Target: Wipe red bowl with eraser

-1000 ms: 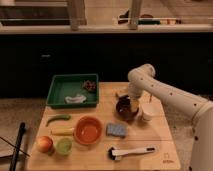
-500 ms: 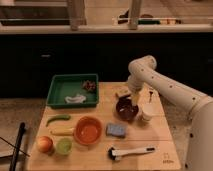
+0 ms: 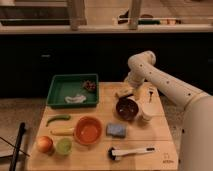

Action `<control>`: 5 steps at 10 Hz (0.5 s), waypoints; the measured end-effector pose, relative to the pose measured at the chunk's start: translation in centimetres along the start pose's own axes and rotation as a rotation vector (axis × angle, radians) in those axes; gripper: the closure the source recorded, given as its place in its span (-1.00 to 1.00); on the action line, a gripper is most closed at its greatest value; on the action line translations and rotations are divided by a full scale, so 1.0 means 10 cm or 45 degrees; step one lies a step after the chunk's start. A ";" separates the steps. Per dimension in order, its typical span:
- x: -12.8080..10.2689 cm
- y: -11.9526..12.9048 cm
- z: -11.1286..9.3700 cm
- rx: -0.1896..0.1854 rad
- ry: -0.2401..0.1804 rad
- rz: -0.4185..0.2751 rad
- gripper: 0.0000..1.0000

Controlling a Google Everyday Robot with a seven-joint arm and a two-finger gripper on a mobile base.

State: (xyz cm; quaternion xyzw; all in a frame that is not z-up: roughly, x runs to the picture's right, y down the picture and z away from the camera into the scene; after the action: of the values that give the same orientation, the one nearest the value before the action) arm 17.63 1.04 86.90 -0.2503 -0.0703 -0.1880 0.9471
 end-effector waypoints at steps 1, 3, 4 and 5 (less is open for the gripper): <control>0.03 -0.04 0.00 0.024 0.015 -0.046 -0.60; 0.06 -0.10 0.02 0.075 0.026 -0.092 -0.60; 0.09 -0.14 0.05 0.094 0.032 -0.119 -0.60; 0.09 -0.19 0.09 0.104 0.027 -0.143 -0.60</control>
State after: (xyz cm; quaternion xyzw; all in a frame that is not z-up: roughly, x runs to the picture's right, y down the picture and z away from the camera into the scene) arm 17.68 -0.38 88.72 -0.2050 -0.0818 -0.2406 0.9452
